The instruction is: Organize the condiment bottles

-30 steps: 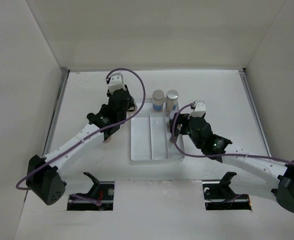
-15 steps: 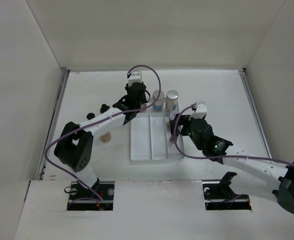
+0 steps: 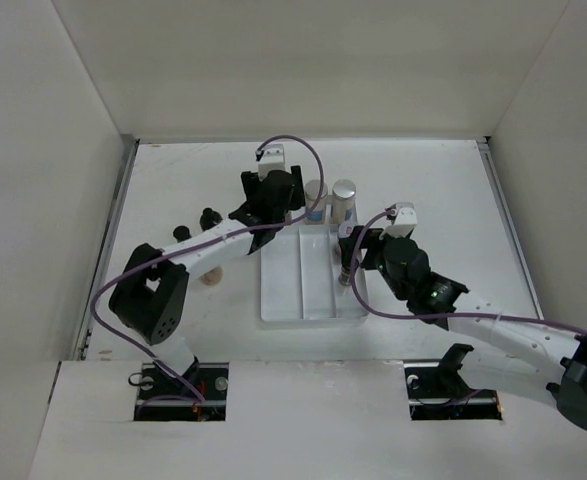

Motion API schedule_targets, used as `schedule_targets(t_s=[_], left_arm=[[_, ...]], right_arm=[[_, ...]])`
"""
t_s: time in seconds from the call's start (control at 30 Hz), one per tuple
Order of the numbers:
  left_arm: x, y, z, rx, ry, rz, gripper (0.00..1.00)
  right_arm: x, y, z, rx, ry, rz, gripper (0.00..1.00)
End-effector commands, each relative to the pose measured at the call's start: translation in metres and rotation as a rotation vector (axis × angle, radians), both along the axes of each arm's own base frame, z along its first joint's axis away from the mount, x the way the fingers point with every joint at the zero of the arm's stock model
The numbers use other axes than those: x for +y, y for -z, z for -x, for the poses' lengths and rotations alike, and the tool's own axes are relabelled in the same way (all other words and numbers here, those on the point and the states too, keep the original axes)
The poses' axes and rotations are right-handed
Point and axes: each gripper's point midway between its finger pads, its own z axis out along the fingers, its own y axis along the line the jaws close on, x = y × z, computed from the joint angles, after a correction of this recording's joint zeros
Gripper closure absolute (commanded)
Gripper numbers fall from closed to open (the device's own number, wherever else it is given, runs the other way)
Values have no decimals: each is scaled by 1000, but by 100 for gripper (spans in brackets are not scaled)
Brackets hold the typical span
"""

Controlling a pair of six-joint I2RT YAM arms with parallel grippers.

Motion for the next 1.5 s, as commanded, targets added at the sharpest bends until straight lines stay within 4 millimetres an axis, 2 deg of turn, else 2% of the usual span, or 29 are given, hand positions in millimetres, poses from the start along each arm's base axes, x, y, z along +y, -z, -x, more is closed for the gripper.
schedule_targets(t_s=[0.0, 0.07, 0.13, 0.33, 0.43, 0.57, 0.73, 0.97, 1.2, 1.27, 1.37, 1.47], left_arm=[[14, -65, 12, -144, -37, 76, 18], [30, -77, 25, -166, -58, 85, 20], [50, -80, 38, -169, -83, 93, 21], [127, -57, 62, -65, -239, 97, 32], [148, -49, 67, -49, -292, 78, 32], [166, -29, 65, -9, -346, 44, 25], [171, -12, 62, 31, -363, 17, 19], [176, 17, 50, 87, -379, -9, 20], [177, 34, 37, 108, -394, -16, 23], [175, 37, 34, 111, -392, -17, 27], [170, 35, 30, 105, -382, -15, 41], [171, 25, 31, 82, -384, -9, 56]], right_arm=[[4, -18, -1, -43, -7, -64, 0], [4, -18, -1, -43, -7, -64, 0], [5, -17, -2, -43, -7, -64, 0], [9, -26, 3, -70, -40, -103, 0], [11, -29, 5, -84, -53, -117, 0], [13, -28, 6, -81, -65, -120, 0], [15, -26, 6, -76, -69, -116, 0], [16, -26, 7, -76, -72, -116, 0], [16, -26, 7, -76, -72, -116, 0], [15, -25, 7, -74, -70, -114, 0], [15, -25, 7, -74, -69, -114, 0], [15, -25, 7, -75, -68, -114, 0]])
